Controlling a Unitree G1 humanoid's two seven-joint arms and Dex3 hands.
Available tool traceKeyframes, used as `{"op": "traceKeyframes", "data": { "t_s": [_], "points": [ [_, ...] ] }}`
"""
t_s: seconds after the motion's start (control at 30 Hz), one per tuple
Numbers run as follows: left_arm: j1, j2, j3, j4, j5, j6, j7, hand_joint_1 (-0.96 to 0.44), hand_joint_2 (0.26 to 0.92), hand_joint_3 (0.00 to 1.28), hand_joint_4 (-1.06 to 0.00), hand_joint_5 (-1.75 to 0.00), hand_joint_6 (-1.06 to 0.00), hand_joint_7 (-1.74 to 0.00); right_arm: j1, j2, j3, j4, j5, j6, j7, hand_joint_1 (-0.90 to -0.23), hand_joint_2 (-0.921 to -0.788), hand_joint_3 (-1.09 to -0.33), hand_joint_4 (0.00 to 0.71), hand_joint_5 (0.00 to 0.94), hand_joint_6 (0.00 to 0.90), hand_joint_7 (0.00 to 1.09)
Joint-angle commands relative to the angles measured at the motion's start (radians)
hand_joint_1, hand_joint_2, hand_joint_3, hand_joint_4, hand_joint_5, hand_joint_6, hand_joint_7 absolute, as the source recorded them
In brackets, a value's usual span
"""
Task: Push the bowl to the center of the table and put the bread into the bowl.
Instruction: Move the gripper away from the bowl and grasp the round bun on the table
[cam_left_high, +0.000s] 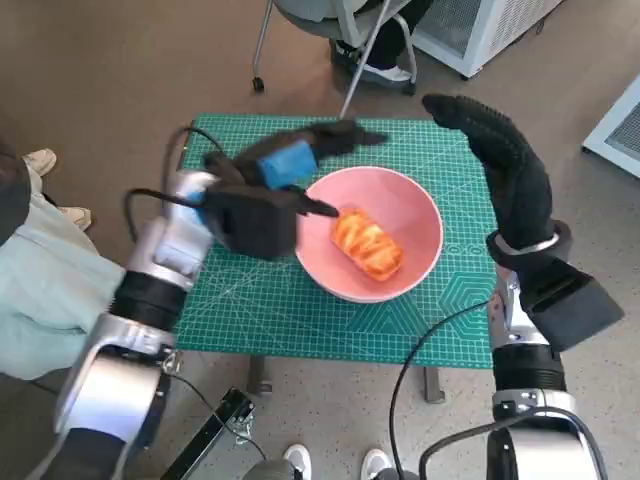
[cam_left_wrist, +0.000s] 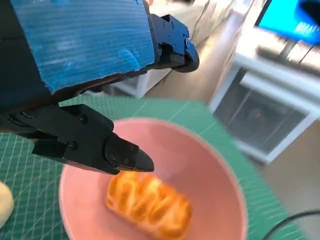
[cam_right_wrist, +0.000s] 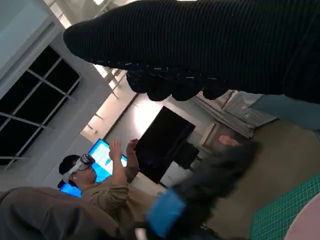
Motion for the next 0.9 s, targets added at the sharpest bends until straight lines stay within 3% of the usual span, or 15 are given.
{"op": "traceKeyframes", "data": {
  "t_s": [0.03,0.3,0.9],
  "points": [
    [0.022,0.072,0.037,-0.041,-0.019,0.008,-0.018,-0.11,0.876,0.01,-0.22,0.00,-0.33,-0.18,0.008,-0.006,-0.001,0.017,0.009,0.009,0.015,-0.632,-0.921,-0.768,0.304,0.008,-0.001,0.72],
    [0.049,0.155,0.047,-0.110,0.042,0.139,0.005,-0.08,0.875,0.00,-0.23,0.00,-0.36,-0.13,0.004,-0.006,-0.004,0.022,0.023,0.011,0.036,-0.633,-0.921,-0.765,0.304,0.007,-0.001,0.72],
    [0.007,0.189,-0.038,0.080,0.179,0.221,0.050,-0.11,0.835,0.00,-0.19,0.00,-0.36,-0.07,-0.004,-0.003,0.000,0.018,0.025,0.011,0.059,-0.633,-0.921,-0.771,0.303,0.005,-0.001,0.72]
  ]
}}
